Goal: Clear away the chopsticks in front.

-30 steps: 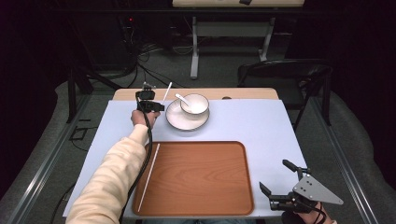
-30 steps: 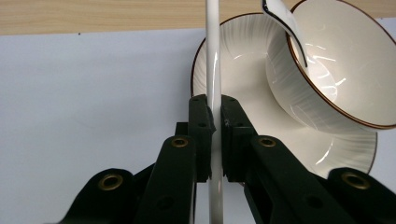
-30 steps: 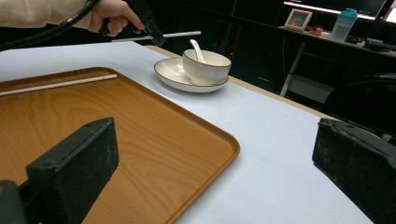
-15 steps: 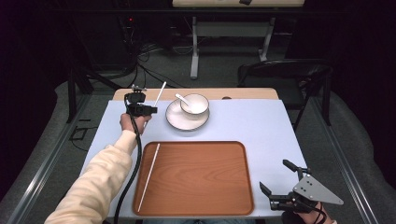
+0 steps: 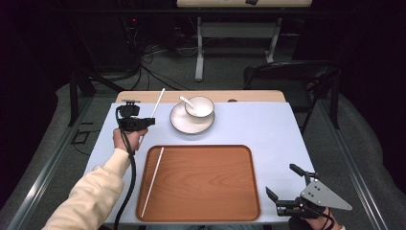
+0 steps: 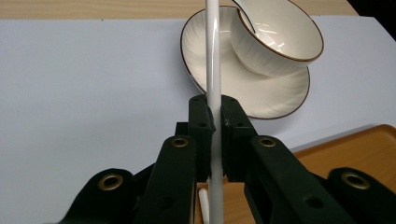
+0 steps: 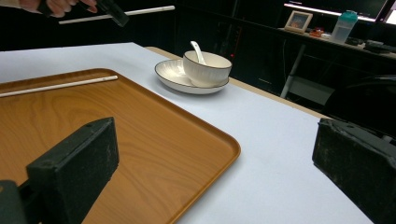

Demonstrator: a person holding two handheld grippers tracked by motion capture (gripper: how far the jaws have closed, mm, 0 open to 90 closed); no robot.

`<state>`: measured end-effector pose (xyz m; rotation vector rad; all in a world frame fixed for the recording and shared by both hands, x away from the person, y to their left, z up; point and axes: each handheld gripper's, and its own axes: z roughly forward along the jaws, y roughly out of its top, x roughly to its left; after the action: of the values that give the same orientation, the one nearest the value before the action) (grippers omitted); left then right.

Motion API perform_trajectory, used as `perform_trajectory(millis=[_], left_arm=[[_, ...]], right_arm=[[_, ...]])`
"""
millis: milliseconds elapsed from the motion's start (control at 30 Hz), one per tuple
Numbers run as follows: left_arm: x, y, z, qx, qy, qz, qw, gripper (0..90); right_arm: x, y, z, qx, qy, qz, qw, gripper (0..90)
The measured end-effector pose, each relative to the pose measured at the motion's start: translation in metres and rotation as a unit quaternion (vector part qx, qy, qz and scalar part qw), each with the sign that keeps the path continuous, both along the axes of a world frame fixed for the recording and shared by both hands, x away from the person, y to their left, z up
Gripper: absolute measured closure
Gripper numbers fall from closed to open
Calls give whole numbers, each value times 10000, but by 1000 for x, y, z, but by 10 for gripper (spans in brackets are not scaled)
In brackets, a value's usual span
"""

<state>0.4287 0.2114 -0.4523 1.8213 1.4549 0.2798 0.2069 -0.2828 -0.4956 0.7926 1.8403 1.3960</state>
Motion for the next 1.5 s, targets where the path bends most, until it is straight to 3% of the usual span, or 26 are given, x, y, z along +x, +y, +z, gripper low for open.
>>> perform_trajectory(millis=[500,767,967,1133,1500], left_arm=[[-69,-1,-14,-352,-143,-59,9993,849],[-101,-9,-43,-413,112,-86,9990,848],[-113,-2,-66,-464,386,152,9981,848],[-119,0,-78,-389,581,272,9972,847],[-129,2,-88,-115,857,430,9953,846]], right_arm=[[-1,0,0,-23,-4,11,10000,0],[-1,0,0,-15,-13,13,10000,0],[-1,0,0,-13,-6,8,10000,0],[-1,0,0,-21,-3,5,10000,0],[-1,1,0,-39,-15,11,10000,0]])
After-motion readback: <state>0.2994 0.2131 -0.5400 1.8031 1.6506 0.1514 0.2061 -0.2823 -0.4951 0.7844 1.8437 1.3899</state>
